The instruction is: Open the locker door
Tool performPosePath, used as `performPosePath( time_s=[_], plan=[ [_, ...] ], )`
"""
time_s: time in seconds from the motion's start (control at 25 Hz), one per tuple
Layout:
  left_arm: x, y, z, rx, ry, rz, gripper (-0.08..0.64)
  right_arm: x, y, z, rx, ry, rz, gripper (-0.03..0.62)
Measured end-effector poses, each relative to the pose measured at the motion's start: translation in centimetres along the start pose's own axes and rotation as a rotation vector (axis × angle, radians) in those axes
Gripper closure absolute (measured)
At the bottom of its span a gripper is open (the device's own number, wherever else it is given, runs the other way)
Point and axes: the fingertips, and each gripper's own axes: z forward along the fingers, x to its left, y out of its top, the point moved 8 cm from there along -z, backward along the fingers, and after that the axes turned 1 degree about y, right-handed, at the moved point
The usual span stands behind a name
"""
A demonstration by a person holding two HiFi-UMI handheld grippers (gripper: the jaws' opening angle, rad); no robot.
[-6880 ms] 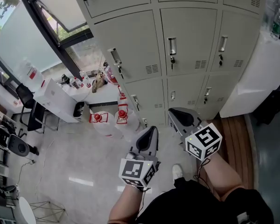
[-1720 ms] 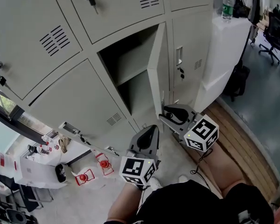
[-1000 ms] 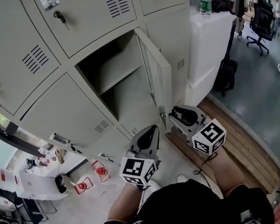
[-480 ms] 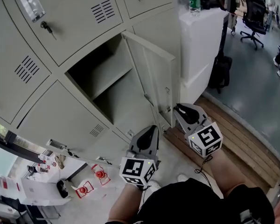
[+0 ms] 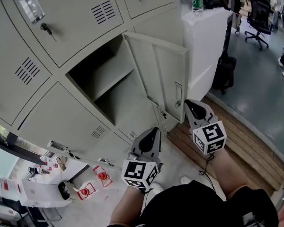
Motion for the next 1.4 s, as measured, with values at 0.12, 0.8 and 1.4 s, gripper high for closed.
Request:
performPosePath(
  time_s=[0.12, 0.8, 1.4],
  plan=[
    [0.0, -0.1, 0.0, 0.002, 0.006, 0.001, 0.543, -1.1, -0.2, 0.3, 0.0, 0.006, 0.036, 0.532],
    [-1.7, -0.1, 0.9, 0.01, 0.078, 0.004, 0.543, -3.2, -0.3, 0.5, -0.016, 0.097, 0.077, 0.531],
    [-5.7, -1.5, -1.3, 0.004, 0.284, -0.018, 0.543, -3.5, -0.5, -0.6, -0.038, 0.246, 0.032, 0.534]
  ],
)
